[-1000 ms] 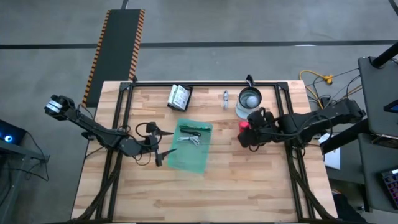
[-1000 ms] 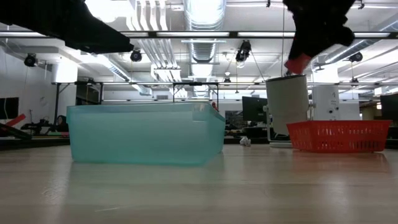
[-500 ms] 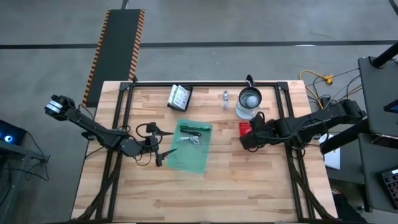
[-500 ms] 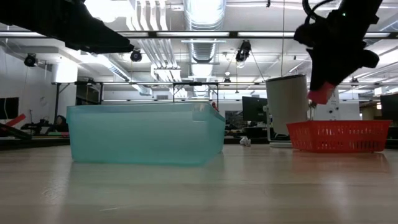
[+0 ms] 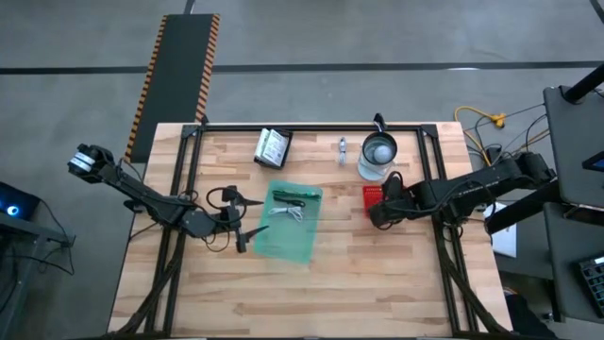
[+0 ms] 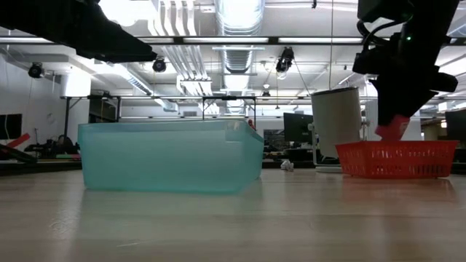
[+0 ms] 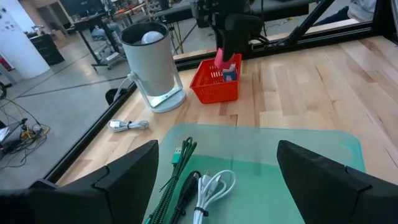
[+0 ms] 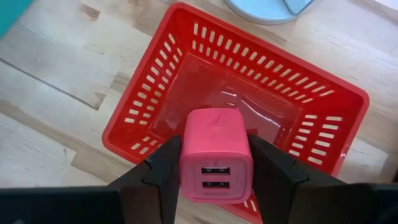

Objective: Pick and place items into bin
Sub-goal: Put the pink charger adapter into the red basket, then put the white charger cable into the green bin

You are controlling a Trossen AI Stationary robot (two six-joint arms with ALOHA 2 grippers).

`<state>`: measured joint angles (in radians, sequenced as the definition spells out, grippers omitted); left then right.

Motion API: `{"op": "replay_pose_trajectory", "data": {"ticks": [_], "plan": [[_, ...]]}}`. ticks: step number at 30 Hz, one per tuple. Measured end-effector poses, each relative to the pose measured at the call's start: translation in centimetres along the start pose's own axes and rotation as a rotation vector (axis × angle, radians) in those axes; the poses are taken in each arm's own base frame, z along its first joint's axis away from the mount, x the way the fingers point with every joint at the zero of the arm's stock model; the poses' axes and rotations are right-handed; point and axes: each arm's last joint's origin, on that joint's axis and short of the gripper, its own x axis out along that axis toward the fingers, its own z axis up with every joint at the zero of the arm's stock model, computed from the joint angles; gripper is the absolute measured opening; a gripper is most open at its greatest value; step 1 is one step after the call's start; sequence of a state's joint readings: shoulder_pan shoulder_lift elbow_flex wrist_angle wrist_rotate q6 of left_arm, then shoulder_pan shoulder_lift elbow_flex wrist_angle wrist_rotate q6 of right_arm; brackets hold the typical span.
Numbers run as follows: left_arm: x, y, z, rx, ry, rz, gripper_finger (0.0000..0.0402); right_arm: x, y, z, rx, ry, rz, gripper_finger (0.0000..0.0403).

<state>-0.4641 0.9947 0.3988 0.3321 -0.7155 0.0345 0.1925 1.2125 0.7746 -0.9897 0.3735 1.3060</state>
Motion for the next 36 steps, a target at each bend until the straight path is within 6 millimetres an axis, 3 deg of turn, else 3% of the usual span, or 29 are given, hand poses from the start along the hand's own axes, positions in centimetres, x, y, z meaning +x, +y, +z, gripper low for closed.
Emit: {"op": "replay_pose_trajectory", "data": {"ticks": [24,36], "plan": [[-0.02,0.0,-0.37,0.007,0.008,-0.001,0.0308,0.01,0.01,0.0,-0.007,0.007,0.002,0.0172],[-0.02,0.0,-0.39,0.007,0.009,-0.001,0.0308,-0.09,0.88,0.4,0.02,-0.026,0.086,0.0248]]}}
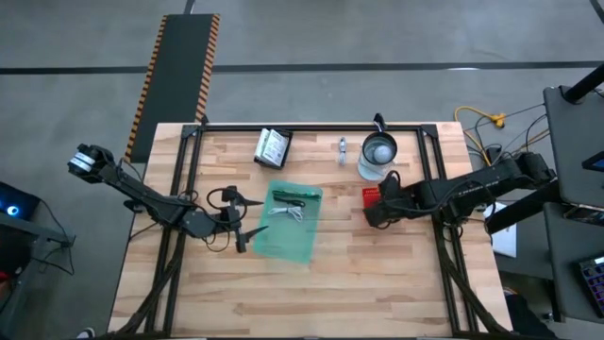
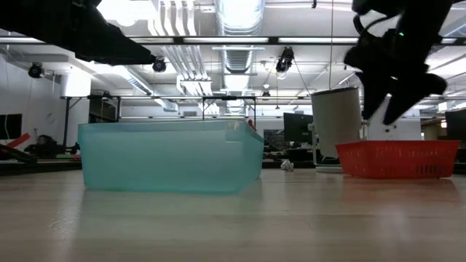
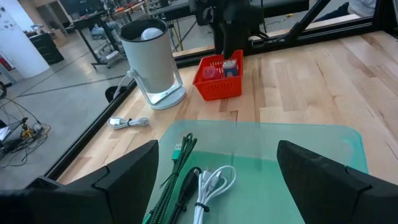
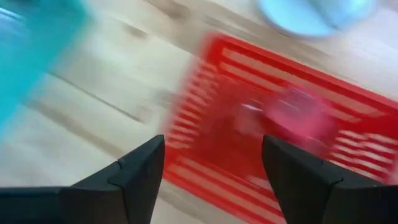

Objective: Pick and place items into bin
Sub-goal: Put the white charger cable into the green bin

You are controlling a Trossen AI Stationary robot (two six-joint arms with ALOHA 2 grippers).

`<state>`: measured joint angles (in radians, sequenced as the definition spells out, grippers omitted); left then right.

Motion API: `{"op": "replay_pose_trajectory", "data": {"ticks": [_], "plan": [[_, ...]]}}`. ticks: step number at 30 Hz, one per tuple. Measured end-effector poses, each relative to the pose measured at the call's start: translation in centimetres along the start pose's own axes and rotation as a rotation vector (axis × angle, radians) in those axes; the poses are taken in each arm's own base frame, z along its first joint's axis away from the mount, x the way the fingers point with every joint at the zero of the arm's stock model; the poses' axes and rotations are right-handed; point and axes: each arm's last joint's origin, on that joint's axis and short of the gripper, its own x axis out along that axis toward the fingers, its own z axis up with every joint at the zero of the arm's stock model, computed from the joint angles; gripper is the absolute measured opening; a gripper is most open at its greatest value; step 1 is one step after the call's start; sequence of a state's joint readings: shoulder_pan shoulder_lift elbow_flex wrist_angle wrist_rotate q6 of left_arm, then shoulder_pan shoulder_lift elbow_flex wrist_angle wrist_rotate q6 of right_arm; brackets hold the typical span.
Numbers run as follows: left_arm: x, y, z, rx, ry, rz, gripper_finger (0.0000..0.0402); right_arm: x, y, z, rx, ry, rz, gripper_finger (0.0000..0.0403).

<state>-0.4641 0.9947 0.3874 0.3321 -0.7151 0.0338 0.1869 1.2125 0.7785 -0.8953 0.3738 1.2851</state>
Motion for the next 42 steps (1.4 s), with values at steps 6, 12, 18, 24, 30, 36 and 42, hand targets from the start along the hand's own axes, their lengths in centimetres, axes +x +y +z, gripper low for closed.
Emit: {"op": "replay_pose_trajectory", "data": {"ticks": [6,12,18,24,30,36,42], "plan": [[0.0,0.0,0.0,-0.001,-0.001,0.0,0.0308,-0.5,2.7,1.3,0.043,-0.167,0.247,0.026],[0.0,0.0,0.0,-0.001,-0.001,0.0,0.0308,-0.8,3.7,3.0,0.083,-0.289,0.354,0.0251],[0.0,0.0,0.0,-0.001,-0.001,0.0,0.0308,-0.6,3.7,4.6,0.063,-0.354,0.368,0.0241],[0.0,0.0,0.0,0.0,0.0,0.0,0.0308,-0.4,3.3,6.0,0.103,-0.393,0.36,0.0238],[0.0,0.0,0.0,0.0,-0.001,0.0,0.0308,0.2,3.0,7.3,0.088,-0.434,0.333,0.0242],[0.0,0.0,0.0,0.002,-0.003,0.001,0.0308,2.4,3.7,8.5,0.08,-0.364,0.283,0.0242],[0.0,0.0,0.0,0.004,-0.002,0.0,0.0308,3.6,7.0,11.4,-0.016,-0.35,0.233,0.0242]]}}
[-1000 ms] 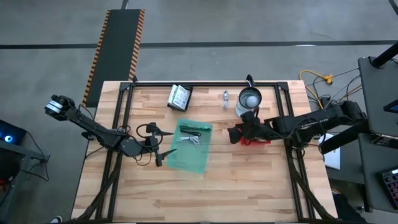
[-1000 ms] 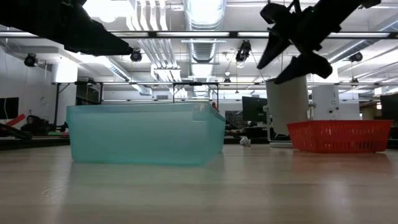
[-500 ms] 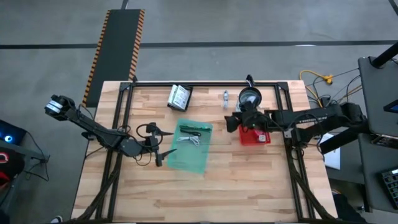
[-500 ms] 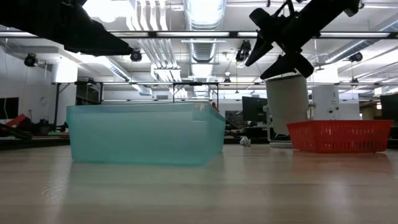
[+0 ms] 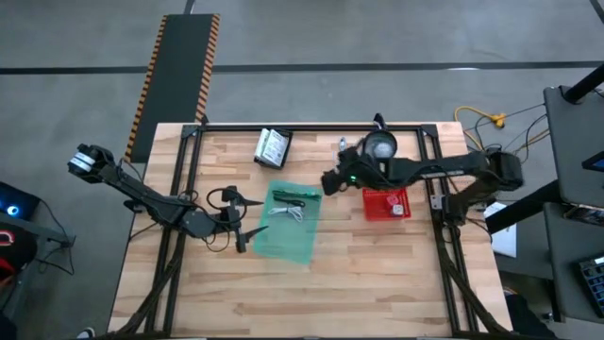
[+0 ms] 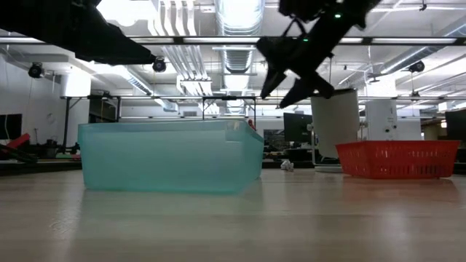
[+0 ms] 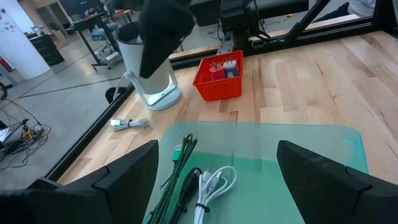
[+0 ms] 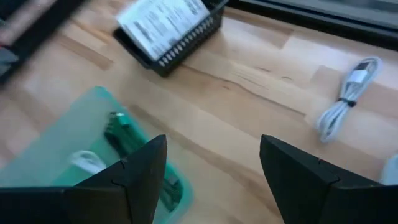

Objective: Pick and place items into bin
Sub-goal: Put the white charger cable into the green bin

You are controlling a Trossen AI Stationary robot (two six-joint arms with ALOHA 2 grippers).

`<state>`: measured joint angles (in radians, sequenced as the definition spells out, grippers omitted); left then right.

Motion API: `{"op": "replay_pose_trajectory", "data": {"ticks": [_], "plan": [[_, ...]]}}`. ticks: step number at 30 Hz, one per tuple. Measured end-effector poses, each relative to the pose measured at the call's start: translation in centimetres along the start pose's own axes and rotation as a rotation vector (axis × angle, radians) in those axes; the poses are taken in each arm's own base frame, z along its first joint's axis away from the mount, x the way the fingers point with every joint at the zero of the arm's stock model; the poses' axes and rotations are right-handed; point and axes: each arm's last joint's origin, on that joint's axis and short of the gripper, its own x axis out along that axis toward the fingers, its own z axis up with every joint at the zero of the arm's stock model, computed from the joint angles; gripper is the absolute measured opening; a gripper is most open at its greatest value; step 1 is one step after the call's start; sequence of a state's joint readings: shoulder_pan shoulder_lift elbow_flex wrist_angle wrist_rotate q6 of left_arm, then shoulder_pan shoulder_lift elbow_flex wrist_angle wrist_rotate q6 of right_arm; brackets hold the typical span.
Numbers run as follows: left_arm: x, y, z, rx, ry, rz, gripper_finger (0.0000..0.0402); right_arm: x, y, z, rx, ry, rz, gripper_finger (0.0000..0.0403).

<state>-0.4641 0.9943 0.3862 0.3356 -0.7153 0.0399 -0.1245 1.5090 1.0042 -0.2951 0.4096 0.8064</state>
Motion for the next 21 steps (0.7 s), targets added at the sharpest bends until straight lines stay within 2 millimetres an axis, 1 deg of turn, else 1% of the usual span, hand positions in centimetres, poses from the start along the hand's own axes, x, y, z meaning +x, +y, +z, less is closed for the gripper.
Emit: {"op": "replay_pose_trajectory", "data": {"ticks": [3,7,13,16,21], "plan": [[0.0,0.0,-0.1,0.002,0.003,0.0,0.0308,1.1,1.3,1.5,-0.049,0.056,-0.071,0.0242],[0.0,0.0,-0.1,0.004,0.005,0.0,0.0308,1.9,3.0,3.1,-0.115,0.122,-0.153,0.0242],[0.0,0.0,-0.3,0.003,0.01,0.0,0.0308,3.2,5.3,4.8,-0.187,0.161,-0.186,0.0239],[0.0,0.0,-0.3,0.002,0.01,-0.001,0.0308,3.6,5.4,6.0,-0.194,0.192,-0.225,0.0234],[0.0,0.0,-0.4,0.003,0.011,0.0,0.0308,4.5,4.4,8.3,-0.181,0.253,-0.321,0.0228]]}}
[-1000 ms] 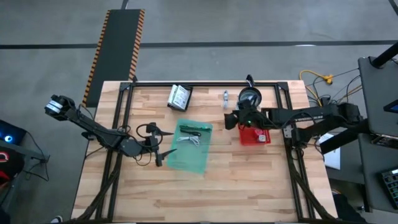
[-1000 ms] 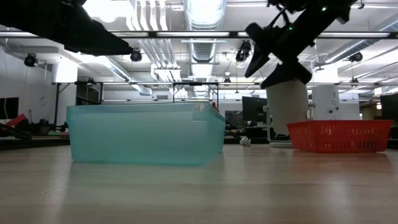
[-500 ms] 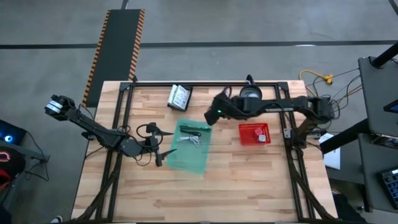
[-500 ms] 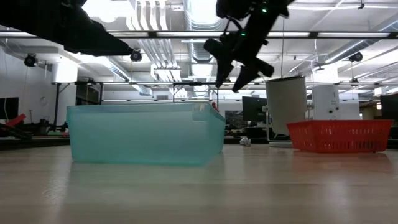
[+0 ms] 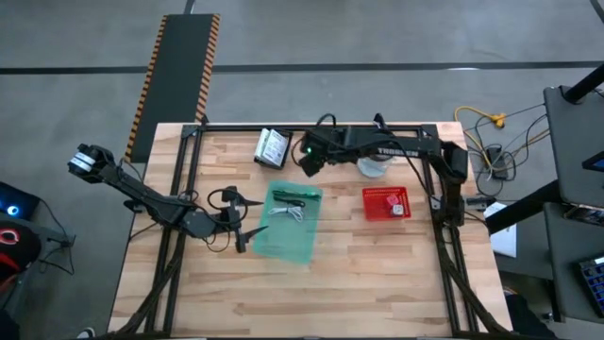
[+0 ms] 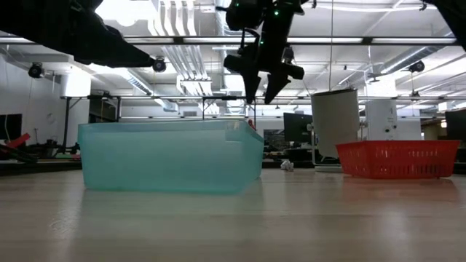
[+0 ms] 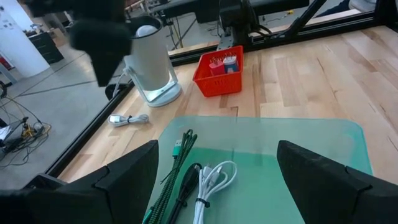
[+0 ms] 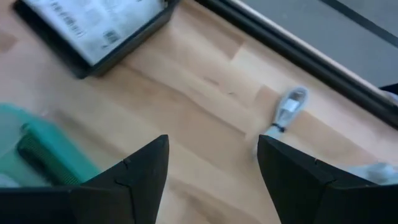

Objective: Pick and place items into bin
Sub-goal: Put the white charger cable into the green bin

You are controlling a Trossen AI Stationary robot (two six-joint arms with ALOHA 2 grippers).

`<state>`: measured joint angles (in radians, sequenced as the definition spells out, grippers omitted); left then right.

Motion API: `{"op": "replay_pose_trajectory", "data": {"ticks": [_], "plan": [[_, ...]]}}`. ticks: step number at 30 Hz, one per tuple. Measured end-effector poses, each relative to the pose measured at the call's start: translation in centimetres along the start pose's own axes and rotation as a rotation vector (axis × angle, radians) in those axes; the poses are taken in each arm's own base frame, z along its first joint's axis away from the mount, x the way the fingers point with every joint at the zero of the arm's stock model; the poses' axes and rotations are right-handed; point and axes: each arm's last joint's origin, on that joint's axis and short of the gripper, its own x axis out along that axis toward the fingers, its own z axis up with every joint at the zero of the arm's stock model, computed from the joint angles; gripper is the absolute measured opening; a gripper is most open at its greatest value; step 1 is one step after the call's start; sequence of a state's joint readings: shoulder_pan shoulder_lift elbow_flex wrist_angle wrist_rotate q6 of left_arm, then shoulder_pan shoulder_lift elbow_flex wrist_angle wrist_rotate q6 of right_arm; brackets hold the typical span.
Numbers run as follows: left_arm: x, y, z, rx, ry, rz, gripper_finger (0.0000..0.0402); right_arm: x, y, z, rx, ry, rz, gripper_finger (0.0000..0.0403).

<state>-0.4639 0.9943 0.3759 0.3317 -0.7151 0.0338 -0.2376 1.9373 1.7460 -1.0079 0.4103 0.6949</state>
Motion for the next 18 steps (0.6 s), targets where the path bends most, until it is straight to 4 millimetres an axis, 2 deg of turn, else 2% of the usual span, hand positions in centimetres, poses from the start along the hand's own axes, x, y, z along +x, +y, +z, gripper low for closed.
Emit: {"op": "replay_pose_trajectory", "data": {"ticks": [4,10,18], "plan": [[0.0,0.0,0.0,0.0,0.0,0.0,0.0308,1.3,-0.9,1.8,0.025,0.027,-0.045,0.0228],[0.0,0.0,-0.1,0.002,0.002,0.0,0.0308,4.5,-1.7,3.8,0.015,0.069,-0.105,0.0228],[0.0,0.0,-0.2,0.004,0.004,0.0,0.0308,8.9,-3.2,5.5,-0.022,0.212,-0.221,0.0226]]}}
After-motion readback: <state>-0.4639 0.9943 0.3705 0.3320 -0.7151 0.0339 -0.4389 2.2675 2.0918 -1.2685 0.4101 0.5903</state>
